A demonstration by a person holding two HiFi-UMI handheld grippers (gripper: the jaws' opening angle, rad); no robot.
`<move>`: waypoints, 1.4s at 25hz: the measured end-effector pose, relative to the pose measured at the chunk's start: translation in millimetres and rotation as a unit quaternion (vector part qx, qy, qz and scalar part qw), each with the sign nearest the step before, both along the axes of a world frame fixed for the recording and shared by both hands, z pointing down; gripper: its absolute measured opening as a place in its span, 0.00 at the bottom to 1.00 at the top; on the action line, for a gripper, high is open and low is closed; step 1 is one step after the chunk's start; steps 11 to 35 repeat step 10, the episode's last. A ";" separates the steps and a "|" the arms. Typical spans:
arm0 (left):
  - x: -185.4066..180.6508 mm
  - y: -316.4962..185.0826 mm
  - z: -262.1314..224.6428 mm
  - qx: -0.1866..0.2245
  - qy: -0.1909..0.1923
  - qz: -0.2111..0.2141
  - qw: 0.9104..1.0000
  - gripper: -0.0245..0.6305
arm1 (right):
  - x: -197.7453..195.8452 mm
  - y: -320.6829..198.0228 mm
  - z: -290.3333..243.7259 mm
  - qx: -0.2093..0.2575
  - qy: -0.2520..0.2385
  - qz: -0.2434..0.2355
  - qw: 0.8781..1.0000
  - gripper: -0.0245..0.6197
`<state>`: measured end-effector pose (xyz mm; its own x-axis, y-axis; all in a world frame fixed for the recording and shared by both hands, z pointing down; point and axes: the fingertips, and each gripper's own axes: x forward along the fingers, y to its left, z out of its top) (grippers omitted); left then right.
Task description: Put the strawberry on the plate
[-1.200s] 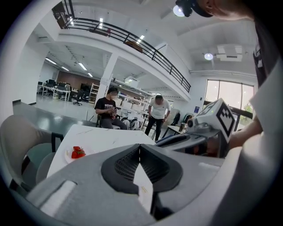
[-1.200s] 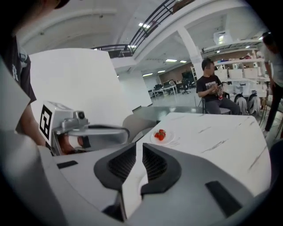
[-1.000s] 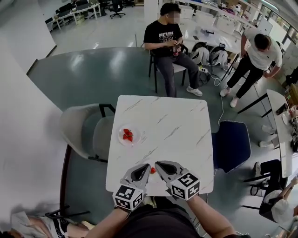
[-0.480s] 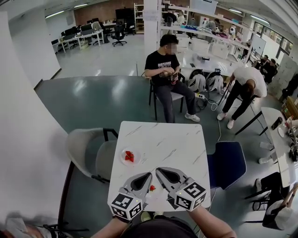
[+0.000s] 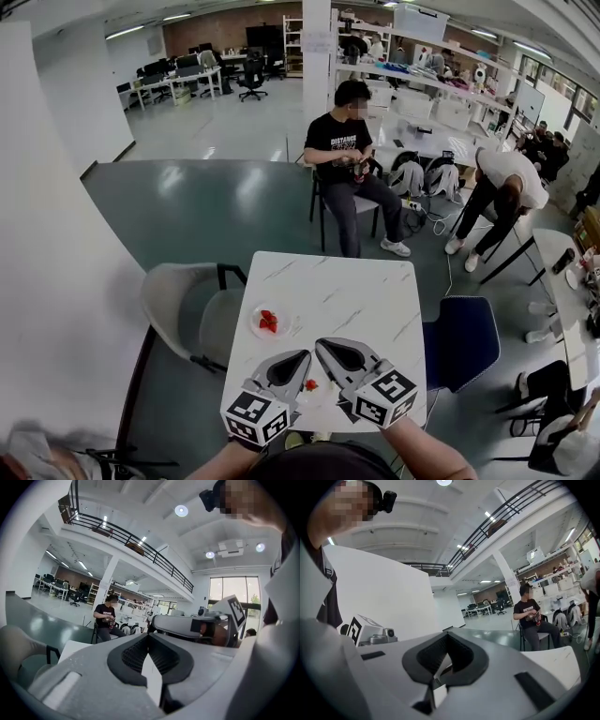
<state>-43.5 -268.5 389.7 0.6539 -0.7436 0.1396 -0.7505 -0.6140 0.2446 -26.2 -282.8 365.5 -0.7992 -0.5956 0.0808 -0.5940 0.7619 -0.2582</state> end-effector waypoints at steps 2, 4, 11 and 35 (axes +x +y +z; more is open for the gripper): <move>-0.9 0.0 2.4 -0.002 -0.001 -0.002 1.000 0.05 | -0.8 -0.9 0.6 -0.001 0.001 0.000 1.000 0.04; -3.2 -1.0 4.5 -0.005 -0.002 -0.003 1.000 0.05 | -2.8 -2.3 1.0 -0.001 0.003 0.000 1.000 0.04; -5.9 -6.9 3.5 -0.006 -0.002 -0.005 1.000 0.05 | -6.3 -7.3 1.7 -0.003 0.007 -0.002 1.000 0.04; -5.9 -6.9 3.5 -0.006 -0.002 -0.005 1.000 0.05 | -6.3 -7.3 1.7 -0.003 0.007 -0.002 1.000 0.04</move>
